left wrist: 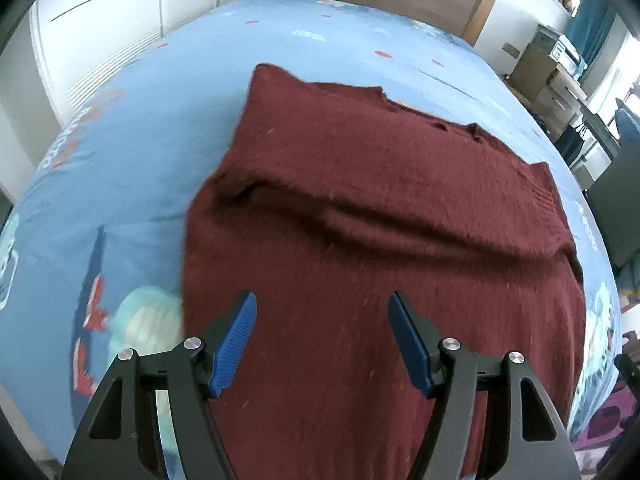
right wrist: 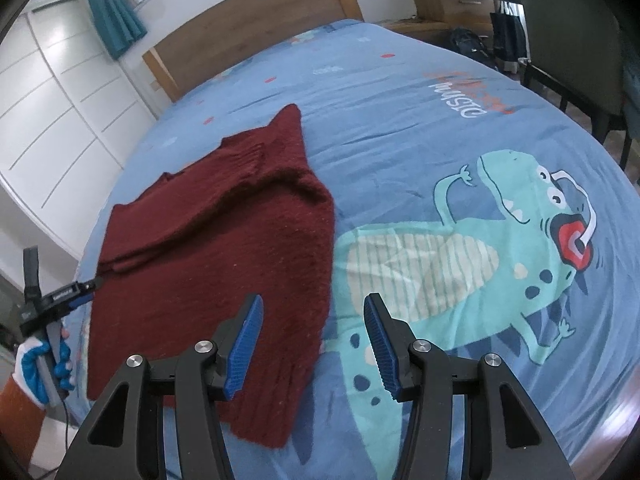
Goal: Fold small clothes
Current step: 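Lift the left gripper away from the folded sweater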
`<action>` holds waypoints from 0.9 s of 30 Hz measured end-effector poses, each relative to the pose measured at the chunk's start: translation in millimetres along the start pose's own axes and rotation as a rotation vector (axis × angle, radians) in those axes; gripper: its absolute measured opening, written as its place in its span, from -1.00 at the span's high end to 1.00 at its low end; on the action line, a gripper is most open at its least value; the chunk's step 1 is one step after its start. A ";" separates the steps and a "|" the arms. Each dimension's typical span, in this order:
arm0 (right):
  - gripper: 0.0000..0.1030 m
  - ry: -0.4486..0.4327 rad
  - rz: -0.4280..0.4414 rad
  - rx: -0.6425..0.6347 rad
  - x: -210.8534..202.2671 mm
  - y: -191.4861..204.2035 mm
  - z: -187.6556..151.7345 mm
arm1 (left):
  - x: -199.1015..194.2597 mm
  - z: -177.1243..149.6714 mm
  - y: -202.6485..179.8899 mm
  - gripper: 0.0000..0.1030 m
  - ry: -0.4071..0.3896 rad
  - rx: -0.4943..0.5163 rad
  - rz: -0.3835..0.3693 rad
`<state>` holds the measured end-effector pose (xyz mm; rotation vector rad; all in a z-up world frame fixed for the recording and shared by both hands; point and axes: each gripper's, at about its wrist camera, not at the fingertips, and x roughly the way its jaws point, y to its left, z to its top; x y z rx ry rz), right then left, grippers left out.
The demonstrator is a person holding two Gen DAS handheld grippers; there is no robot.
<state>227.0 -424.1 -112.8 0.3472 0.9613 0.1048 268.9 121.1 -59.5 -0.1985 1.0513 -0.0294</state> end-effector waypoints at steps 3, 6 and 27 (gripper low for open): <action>-0.06 -0.004 0.010 -0.002 -7.3 3.5 -5.0 | -15.2 -12.2 8.9 -0.23 0.003 -0.010 0.016; -0.08 -0.010 0.020 -0.001 -14.8 5.8 -9.9 | -33.9 -25.9 21.2 -0.23 0.002 -0.031 0.029; -0.13 -0.009 0.089 0.039 -46.9 5.2 -52.4 | -112.3 -97.3 70.8 -0.23 0.013 -0.138 0.014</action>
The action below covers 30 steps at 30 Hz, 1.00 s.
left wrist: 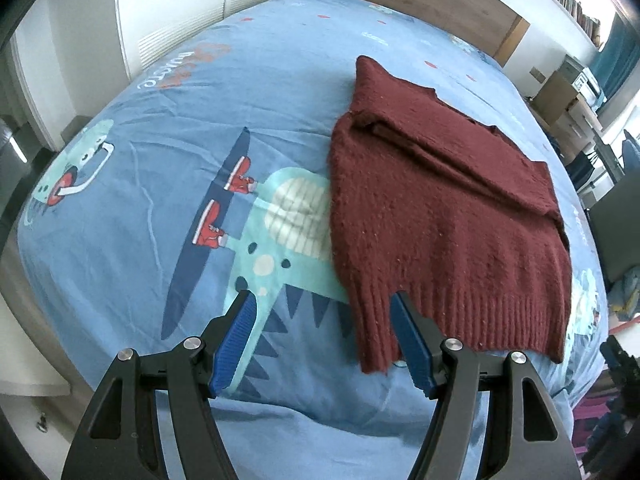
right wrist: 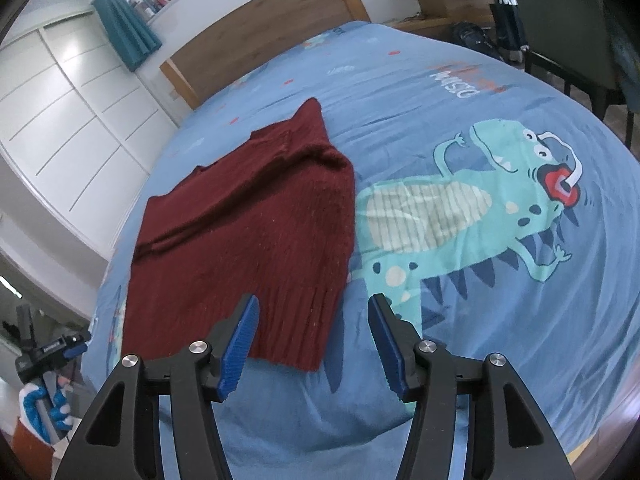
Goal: Fold small clothes
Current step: 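Lift the left gripper away from the folded sweater, then move both grippers to the sweater's hem and close on it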
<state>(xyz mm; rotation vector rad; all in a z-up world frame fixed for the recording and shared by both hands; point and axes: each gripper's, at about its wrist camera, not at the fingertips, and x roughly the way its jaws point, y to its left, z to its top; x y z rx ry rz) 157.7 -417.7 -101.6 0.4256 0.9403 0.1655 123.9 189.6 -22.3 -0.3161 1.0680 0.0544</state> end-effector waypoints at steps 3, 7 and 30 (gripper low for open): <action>-0.13 0.017 0.000 -0.003 3.6 -0.9 -2.1 | 6.5 -1.1 -3.7 -0.23 0.017 0.000 -0.027; -0.13 0.055 -0.011 -0.006 16.3 -3.3 -4.2 | 25.3 -1.7 -10.2 -0.23 0.053 -0.002 -0.066; -0.16 0.283 0.123 0.019 112.8 -11.6 -3.4 | 99.4 -1.7 -11.3 -0.21 0.217 -0.081 -0.284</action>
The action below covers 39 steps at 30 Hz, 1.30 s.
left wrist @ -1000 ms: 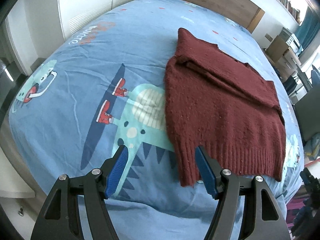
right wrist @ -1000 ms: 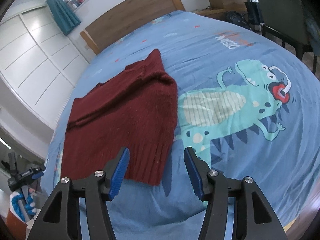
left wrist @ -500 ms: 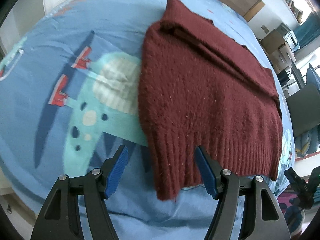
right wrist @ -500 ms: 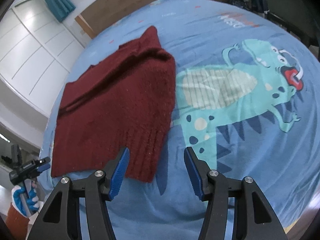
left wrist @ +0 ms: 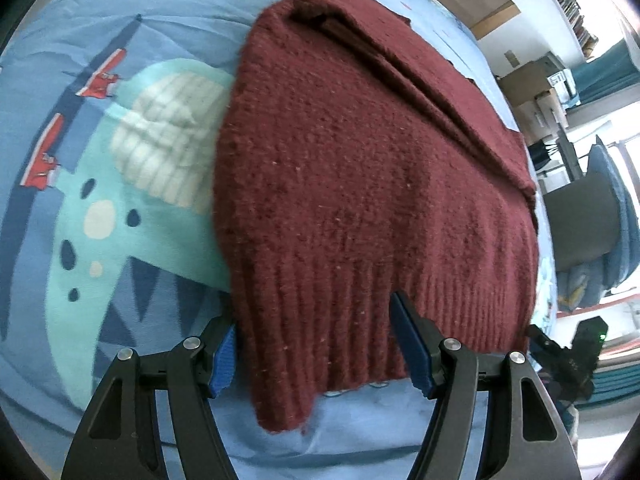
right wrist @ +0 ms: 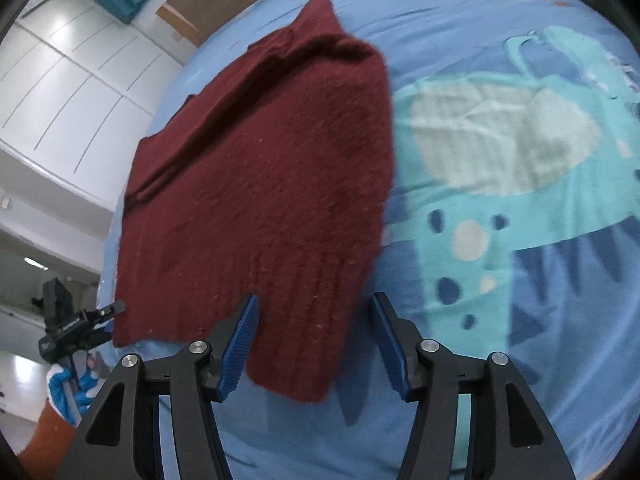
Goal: Fold small clothes
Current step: 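Move both grippers to the sweater's hem and close on it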
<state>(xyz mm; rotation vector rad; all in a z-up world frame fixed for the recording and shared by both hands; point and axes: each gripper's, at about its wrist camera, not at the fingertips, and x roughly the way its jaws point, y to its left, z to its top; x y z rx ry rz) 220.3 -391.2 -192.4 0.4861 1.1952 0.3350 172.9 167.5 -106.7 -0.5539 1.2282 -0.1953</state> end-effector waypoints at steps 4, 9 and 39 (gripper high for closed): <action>-0.16 0.008 0.060 0.016 5.8 1.1 2.1 | 1.5 2.1 4.0 -0.21 0.003 -0.028 -0.055; -0.16 0.001 0.149 0.093 6.2 -10.9 2.7 | -0.2 6.3 13.4 -0.21 0.005 -0.088 -0.137; 0.68 -0.029 0.322 0.221 3.9 -26.5 3.4 | -11.2 -1.9 44.5 0.80 0.018 -0.155 -0.178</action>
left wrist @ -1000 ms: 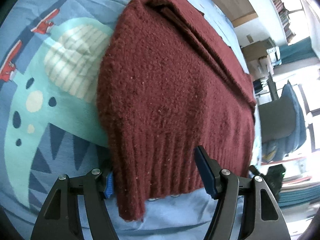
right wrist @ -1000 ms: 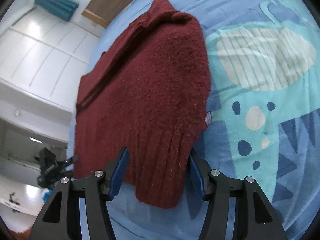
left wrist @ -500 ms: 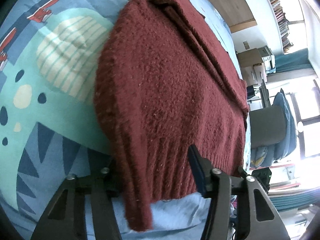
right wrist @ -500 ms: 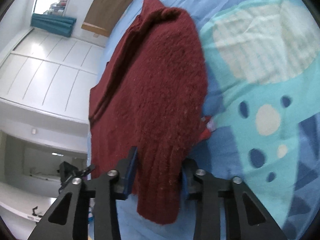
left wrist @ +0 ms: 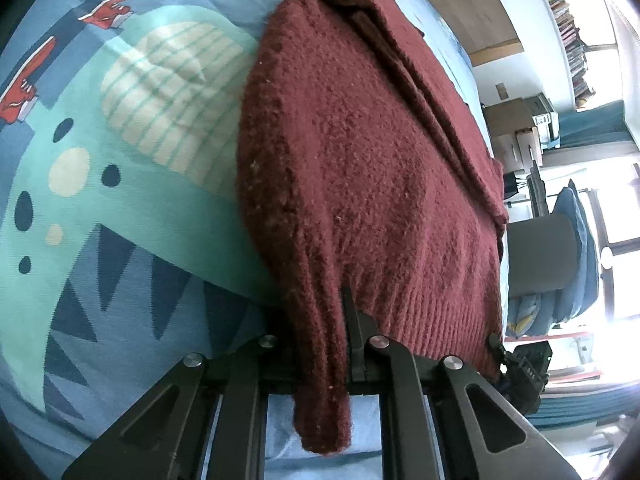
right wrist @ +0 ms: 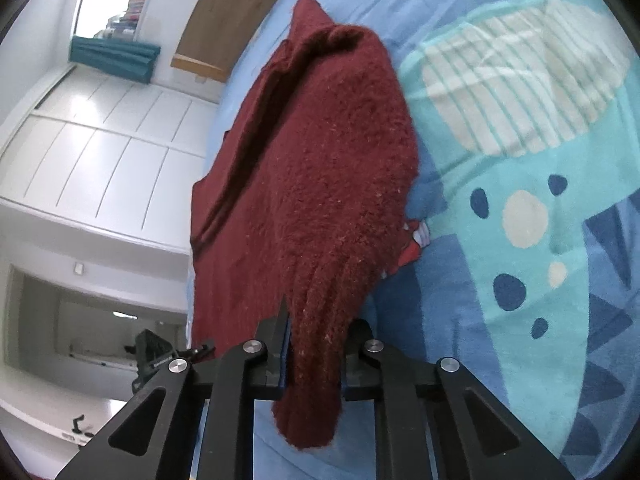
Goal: Fold small clothes
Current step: 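Move both grippers to the sweater's hem and close on it, then lift the hem with both grippers and fold it toward the collar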
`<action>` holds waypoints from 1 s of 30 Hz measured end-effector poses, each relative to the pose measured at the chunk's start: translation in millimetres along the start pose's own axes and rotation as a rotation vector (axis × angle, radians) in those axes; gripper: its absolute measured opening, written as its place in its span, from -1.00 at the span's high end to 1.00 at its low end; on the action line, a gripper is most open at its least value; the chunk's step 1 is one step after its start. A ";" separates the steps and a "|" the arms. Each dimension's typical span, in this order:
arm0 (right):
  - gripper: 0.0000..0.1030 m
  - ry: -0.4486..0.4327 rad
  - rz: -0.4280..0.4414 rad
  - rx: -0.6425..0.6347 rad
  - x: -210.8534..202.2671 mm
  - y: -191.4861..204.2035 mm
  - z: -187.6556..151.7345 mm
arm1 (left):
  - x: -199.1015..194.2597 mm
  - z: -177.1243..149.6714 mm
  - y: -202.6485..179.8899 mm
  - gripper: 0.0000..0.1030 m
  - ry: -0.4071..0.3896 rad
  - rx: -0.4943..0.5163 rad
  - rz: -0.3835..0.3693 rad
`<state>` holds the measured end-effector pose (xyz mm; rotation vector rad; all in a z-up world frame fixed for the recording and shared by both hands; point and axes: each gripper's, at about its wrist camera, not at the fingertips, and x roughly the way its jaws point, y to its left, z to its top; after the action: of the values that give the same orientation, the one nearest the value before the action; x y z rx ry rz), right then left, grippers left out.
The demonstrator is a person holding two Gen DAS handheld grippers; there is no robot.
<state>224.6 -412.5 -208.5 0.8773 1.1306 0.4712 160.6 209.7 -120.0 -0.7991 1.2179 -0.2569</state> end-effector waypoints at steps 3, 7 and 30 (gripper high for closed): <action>0.68 0.008 -0.004 -0.017 1.1 5.0 0.5 | -0.4 -0.8 4.2 0.80 0.007 -0.016 -0.014; 0.62 0.024 -0.034 -0.009 8.8 3.2 1.7 | -1.0 0.1 4.9 0.80 0.013 -0.019 -0.022; 0.76 -0.009 -0.042 -0.035 0.2 0.0 4.6 | -1.6 -0.6 -27.9 0.86 -0.008 0.038 -0.001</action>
<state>228.9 -414.0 -207.9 0.8233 1.1273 0.4507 165.9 190.7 -100.3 -0.7669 1.2022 -0.2767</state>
